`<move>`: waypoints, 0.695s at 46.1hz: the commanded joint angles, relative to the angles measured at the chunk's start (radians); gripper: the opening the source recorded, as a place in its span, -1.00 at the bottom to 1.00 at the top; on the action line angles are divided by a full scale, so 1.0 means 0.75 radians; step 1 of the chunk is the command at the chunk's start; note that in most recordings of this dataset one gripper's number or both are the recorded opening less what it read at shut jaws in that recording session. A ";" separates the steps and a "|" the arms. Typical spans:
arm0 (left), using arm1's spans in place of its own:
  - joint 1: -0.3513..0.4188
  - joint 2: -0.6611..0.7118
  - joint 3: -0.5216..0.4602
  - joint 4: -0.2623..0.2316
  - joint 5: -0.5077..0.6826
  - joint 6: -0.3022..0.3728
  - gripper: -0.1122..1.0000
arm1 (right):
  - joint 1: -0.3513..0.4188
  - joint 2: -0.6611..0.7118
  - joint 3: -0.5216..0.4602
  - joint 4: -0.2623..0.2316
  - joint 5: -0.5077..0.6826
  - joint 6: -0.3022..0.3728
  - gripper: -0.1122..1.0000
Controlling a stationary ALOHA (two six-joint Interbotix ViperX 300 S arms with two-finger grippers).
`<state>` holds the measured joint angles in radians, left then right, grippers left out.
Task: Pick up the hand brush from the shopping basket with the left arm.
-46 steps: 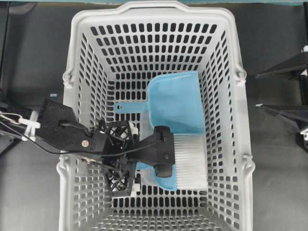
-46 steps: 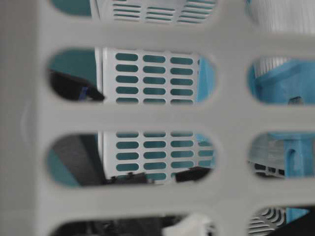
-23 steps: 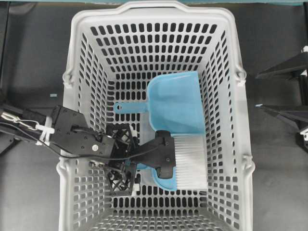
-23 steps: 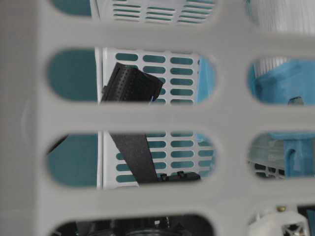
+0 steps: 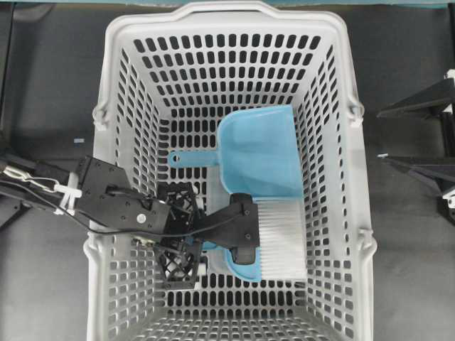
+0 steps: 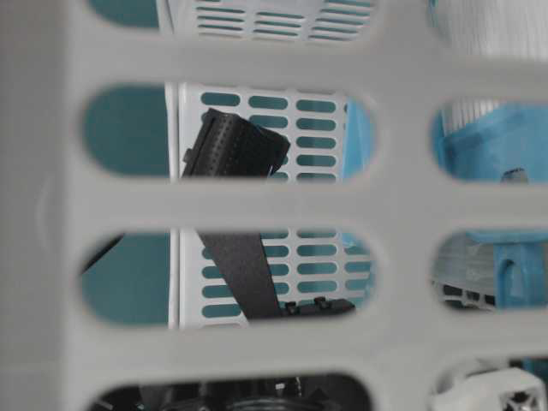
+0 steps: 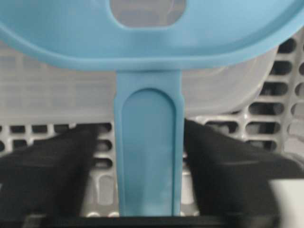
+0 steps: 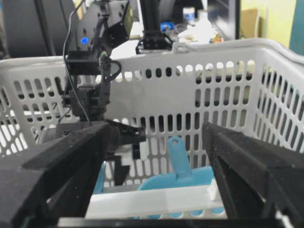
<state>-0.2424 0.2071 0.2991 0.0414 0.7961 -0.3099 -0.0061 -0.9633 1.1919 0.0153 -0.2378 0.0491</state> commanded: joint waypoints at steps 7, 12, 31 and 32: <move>-0.010 -0.022 -0.014 0.004 -0.043 0.035 -0.38 | 0.008 0.006 -0.010 0.006 -0.008 0.002 0.55; -0.010 -0.031 -0.014 0.004 -0.041 0.059 -0.37 | 0.008 0.006 -0.010 0.006 -0.006 0.004 0.55; -0.012 -0.184 -0.153 0.004 0.151 0.063 -0.37 | 0.010 0.006 -0.008 0.006 -0.008 0.004 0.55; -0.012 -0.196 -0.172 0.004 0.172 0.065 -0.37 | 0.010 0.006 -0.008 0.006 -0.006 0.004 0.54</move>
<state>-0.2485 0.1150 0.2332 0.0399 0.8774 -0.2669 -0.0015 -0.9633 1.1919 0.0169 -0.2378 0.0506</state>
